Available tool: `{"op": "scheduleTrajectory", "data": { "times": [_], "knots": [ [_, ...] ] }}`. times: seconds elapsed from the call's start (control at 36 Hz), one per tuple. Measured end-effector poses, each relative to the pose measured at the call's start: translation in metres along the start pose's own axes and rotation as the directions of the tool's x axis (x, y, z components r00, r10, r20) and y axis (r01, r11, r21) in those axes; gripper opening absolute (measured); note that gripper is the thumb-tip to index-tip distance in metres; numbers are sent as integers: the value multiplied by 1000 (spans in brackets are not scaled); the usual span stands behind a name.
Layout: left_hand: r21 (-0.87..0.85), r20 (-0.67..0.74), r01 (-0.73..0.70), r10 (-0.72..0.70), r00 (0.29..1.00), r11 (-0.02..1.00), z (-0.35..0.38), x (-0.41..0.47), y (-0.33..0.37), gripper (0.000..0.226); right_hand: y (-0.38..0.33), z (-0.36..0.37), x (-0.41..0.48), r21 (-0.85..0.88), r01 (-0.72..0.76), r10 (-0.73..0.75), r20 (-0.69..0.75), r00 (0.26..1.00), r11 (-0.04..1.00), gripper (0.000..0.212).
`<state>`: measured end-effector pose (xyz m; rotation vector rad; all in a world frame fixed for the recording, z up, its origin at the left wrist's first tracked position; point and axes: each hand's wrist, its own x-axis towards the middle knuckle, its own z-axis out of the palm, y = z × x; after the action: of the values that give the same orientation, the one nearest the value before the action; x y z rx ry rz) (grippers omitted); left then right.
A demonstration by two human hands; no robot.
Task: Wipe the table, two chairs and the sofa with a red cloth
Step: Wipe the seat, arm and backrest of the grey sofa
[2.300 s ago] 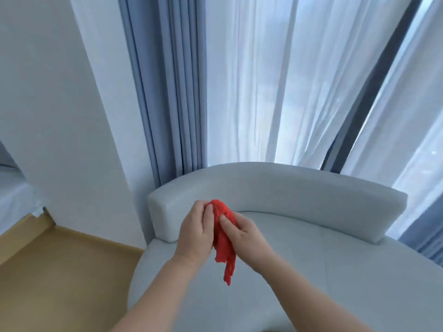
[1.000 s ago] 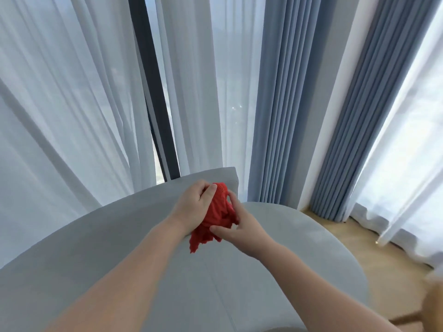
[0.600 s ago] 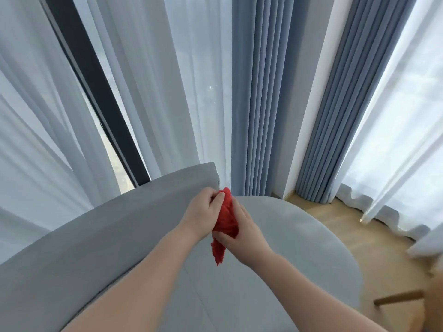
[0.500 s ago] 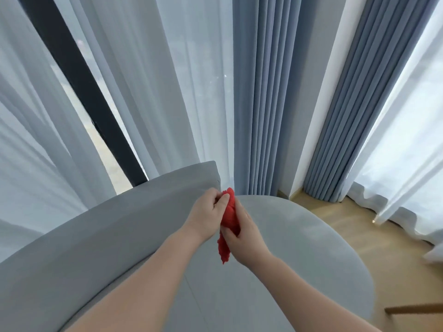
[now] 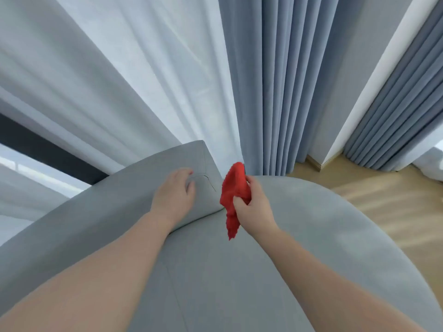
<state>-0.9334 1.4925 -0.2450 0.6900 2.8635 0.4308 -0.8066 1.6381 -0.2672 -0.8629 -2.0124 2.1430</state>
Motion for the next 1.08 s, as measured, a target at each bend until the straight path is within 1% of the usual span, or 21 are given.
{"op": "scheduleTrajectory", "data": {
  "times": [0.06, 0.11, 0.19, 0.25, 0.33, 0.42, 0.5, 0.53, 0.58, 0.64, 0.72, 0.86, 0.94, 1.03, 1.08],
  "knots": [
    [77, 32, -51, 49, 998, 996, 16, 28, -11, 40, 10, 0, 20, 36, 8, -8, 7, 1000, 999, 37],
    [139, 56, -87, 80, 995, 987, 31, 53, -19, 46, 22, 4, 41, 50, -4, 2, 21, 1000, 999, 36],
    [228, 57, -144, 134, 989, 963, 51, 92, -29, 51, 36, 12, 73, 99, -24, 19, 53, 998, 995, 36],
    [265, 64, -182, 171, 983, 947, 62, 116, -35, 53, 40, 19, 94, 140, -12, 7, 35, 999, 990, 34],
    [275, 41, -221, 218, 975, 936, 76, 139, -43, 61, 44, 32, 128, 154, 34, -34, -3, 999, 987, 30],
    [263, -69, -270, 298, 952, 926, 86, 142, -51, 60, 53, 46, 163, 110, 105, -102, -33, 994, 988, 27],
    [260, -99, -305, 340, 935, 916, 90, 141, -56, 57, 65, 69, 190, 119, 118, -121, 19, 993, 986, 25],
    [261, -104, -318, 354, 929, 911, 90, 142, -57, 57, 68, 78, 196, 132, 125, -129, 23, 991, 983, 26],
    [273, -102, -339, 377, 920, 901, 91, 144, -58, 57, 71, 91, 203, 161, 160, -160, -15, 987, 974, 29],
    [285, -116, -344, 389, 914, 895, 92, 144, -59, 57, 74, 101, 210, 215, 156, -148, -55, 987, 964, 35],
    [298, -133, -355, 407, 904, 886, 93, 145, -61, 56, 91, 107, 223, 308, 84, -68, -62, 996, 948, 32],
    [329, -160, -365, 432, 887, 871, 94, 145, -61, 56, 131, 104, 240, 298, -84, 85, 10, 996, 951, 28],
    [336, -175, -370, 443, 879, 866, 94, 146, -62, 55, 152, 104, 250, 313, -171, 174, 17, 985, 934, 35],
    [338, -184, -379, 455, 871, 861, 95, 146, -64, 55, 170, 103, 259, 241, -320, 330, 0, 944, 916, 41],
    [338, -188, -384, 461, 867, 859, 97, 146, -65, 55, 183, 103, 264, 179, -385, 393, -12, 920, 906, 44]
  ]
}}
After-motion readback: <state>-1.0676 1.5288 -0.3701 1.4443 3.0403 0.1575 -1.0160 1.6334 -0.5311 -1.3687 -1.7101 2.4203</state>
